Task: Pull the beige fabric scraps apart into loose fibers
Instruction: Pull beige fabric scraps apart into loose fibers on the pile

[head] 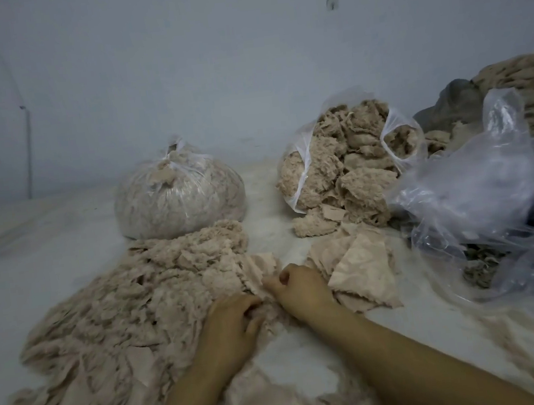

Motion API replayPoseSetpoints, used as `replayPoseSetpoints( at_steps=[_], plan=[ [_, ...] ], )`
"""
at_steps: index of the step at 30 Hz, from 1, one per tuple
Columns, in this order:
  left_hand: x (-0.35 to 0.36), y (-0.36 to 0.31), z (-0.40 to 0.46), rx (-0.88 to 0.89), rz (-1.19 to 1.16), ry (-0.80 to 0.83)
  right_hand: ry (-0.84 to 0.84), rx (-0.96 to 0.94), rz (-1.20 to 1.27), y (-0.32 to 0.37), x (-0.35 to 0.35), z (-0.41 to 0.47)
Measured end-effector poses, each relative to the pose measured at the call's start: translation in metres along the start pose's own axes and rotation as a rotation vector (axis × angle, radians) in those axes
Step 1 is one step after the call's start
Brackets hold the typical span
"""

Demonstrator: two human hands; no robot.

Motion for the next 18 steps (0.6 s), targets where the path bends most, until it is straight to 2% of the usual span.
replayPoseSetpoints(
  at_steps=[4,7,9,11,13,15,18],
  plan=[
    [0.002,0.002,-0.005,0.014,-0.057,-0.016,-0.052,-0.086,0.243,0.009,-0.012,-0.003],
    [-0.018,0.014,-0.007,-0.135,-0.240,-0.233,-0.026,-0.168,0.494,0.013,-0.024,-0.023],
    [-0.025,0.029,-0.011,-0.317,-0.516,-0.380,0.078,-0.168,0.683,0.010,-0.024,-0.036],
    [-0.011,0.037,-0.012,-0.493,-0.957,-0.398,0.158,-0.112,0.885,0.002,-0.021,-0.043],
    [0.014,0.028,-0.014,-0.645,-1.327,-0.290,0.248,-0.035,1.085,-0.004,-0.014,-0.049],
    [0.023,0.019,-0.013,-0.675,-1.422,-0.237,0.354,0.037,1.241,-0.005,-0.001,-0.055],
    [0.012,0.030,-0.015,-0.692,-1.374,-0.451,0.316,0.217,1.320,-0.019,0.009,-0.055]
  ],
)
Point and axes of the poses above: each hand's wrist, its own z-axis towards the middle knuckle, its own x-axis out of the palm, y = z × x, the point moved 9 cm from there along z, towards the middle knuckle, and after that the axes turned 8 degrees about x, right-handed, at the moved point
